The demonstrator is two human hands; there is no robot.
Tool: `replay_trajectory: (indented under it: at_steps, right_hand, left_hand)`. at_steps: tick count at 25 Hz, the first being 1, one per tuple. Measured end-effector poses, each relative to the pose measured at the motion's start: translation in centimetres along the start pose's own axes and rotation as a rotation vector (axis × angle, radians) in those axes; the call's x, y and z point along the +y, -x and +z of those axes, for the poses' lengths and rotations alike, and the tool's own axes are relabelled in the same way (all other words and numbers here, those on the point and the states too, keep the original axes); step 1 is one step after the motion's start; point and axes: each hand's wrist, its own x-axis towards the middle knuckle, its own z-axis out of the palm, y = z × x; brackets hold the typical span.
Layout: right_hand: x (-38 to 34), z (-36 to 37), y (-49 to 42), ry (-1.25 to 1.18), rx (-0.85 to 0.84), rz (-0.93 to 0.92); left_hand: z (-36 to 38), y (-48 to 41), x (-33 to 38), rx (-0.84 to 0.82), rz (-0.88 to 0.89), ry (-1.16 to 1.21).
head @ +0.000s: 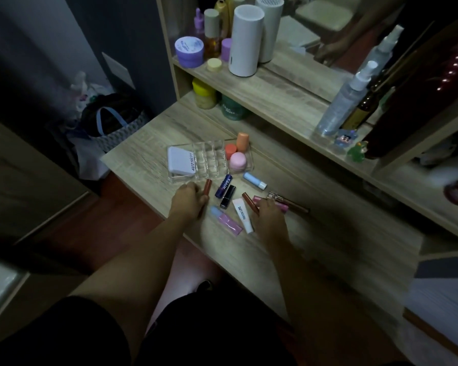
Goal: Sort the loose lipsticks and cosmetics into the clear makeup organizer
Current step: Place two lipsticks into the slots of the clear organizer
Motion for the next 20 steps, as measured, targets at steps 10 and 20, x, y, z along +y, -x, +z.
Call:
replay_trajectory:
  at_steps: [10,20]
  right_hand:
    - [0.3,-2.1,-0.4,-0.243,0.047,-0.236]
    - [-8.3,-5.4,-8.1,-0.701,0.029,-0.266]
  left_hand:
    - [-0.4,2.0,1.7,0.096,0.054,0.127]
    - [-7.7,-3.5,4.6,0.374,0.161,0.309]
